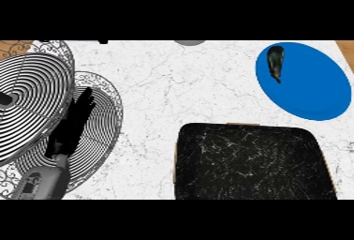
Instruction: Pick the eggplant from the tray and place it in the plate
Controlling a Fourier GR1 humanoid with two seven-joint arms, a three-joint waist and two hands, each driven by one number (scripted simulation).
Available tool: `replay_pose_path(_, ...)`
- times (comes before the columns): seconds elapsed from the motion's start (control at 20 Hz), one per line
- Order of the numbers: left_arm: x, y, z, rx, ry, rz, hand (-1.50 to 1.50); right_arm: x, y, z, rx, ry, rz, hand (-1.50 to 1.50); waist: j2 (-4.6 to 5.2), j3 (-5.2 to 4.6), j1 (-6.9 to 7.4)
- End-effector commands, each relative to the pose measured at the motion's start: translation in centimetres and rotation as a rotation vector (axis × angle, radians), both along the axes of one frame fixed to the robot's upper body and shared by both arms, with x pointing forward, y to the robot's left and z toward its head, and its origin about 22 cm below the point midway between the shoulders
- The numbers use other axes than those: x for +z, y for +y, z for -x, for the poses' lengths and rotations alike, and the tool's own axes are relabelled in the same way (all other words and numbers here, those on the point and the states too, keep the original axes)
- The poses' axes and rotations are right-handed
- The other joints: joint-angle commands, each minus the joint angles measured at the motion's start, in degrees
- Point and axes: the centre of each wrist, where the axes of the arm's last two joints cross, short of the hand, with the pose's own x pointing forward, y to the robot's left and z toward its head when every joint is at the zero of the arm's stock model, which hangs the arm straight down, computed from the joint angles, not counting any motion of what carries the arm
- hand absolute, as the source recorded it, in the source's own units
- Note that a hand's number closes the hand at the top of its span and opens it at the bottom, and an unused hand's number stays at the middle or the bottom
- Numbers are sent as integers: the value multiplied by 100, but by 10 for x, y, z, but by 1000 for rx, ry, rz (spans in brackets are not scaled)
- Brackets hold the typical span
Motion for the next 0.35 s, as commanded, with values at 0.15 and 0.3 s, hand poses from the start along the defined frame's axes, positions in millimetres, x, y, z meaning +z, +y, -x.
replay_pose_path(0.15,26,4,-15,-14,-60,-2,0,-11,-22,27,23,5,12,-150,-17,33,-13)
replay_pose_path(0.3,18,-4,-11,-15,-48,8,0,-13,-27,33,20,15,35,-150,-17,36,-2)
